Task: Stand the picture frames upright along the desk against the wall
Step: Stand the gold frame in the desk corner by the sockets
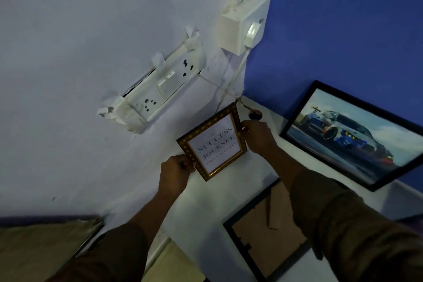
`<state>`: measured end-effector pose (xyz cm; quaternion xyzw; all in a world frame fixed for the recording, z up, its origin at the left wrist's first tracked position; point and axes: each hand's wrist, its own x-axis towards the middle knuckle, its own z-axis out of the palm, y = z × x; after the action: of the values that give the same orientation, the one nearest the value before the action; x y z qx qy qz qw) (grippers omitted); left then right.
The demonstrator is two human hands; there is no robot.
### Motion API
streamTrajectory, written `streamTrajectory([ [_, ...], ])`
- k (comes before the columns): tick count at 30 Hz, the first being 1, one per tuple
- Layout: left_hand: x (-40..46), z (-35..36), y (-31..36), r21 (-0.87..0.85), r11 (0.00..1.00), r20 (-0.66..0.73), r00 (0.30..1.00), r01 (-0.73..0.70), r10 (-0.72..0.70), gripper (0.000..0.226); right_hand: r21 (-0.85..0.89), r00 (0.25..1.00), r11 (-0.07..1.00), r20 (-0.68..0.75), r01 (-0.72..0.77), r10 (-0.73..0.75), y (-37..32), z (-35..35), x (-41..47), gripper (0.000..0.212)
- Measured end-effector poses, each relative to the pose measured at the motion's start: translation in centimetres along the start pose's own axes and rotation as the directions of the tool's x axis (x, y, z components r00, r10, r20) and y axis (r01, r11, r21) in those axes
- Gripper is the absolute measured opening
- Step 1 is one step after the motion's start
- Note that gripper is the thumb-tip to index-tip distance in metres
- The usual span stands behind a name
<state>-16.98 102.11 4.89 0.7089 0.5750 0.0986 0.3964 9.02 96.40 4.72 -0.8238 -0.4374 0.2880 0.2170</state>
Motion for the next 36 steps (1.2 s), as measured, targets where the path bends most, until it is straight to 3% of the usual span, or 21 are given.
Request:
streamTrajectory([
  [5,1.9,0.6,-1.0,0.006,1.000,-0.032,0.999,-0.011,0.011,0.017,-0.003,1.000,1.000,0.012,-0.024,0.024,-0.3,1.0,2.0,0.025],
  [17,2.8,0.7,-1.7,0.043,0.999,-0.112,0.993,-0.019,0.024,0.013,0.121,0.998,0.991,0.018,0.054,-0.057,-0.1,2.0,3.0,0.025],
  [24,2.5,0.9,-2.0,-0.008,1.000,-0.107,0.994,0.027,-0.027,0.019,0.190,0.998,0.981,0.059,-0.029,0.018,0.7,2.0,1.9,0.052],
  [33,-2.2,3.2,-3.4,-0.049,0.991,0.021,0.992,0.125,-0.124,0.027,0.292,0.983,0.939,0.043,-0.184,0.179,6.6,2.2,-6.6,0.052],
  [36,-4.5,5.5,-3.4,0.030,0.991,0.190,0.973,0.127,-0.130,0.036,0.278,0.974,0.936,-0.003,-0.215,0.225,10.2,2.6,-11.5,0.048],
])
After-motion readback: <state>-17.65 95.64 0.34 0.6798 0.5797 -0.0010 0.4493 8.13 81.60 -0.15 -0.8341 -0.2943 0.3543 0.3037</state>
